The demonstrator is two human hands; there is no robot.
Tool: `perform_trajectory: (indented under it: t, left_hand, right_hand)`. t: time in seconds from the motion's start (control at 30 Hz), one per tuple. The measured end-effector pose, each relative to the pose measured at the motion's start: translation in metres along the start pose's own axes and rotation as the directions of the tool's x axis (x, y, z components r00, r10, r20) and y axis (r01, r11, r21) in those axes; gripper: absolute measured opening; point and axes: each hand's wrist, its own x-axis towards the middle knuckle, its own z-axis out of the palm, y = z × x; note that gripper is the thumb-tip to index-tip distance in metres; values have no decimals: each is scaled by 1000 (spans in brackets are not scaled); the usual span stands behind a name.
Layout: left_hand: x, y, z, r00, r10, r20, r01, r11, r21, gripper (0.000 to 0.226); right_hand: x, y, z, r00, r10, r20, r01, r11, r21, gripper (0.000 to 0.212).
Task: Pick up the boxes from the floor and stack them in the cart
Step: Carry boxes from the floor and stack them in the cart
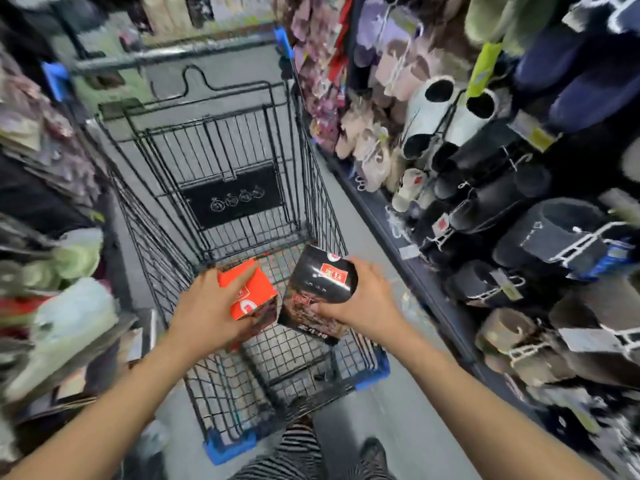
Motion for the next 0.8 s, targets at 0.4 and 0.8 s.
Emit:
perform_trajectory:
  t: [0.4,0.8]
  left_hand:
    - [112,-81,96,984,-148,102,157,983,-91,97]
    - [235,-145,194,997,-28,78,30,999,-22,85]
  right_hand:
    - [159,14,110,944,45,327,-2,991,-132,100]
    - [354,65,217,894,-9,449,107,975,-194,103]
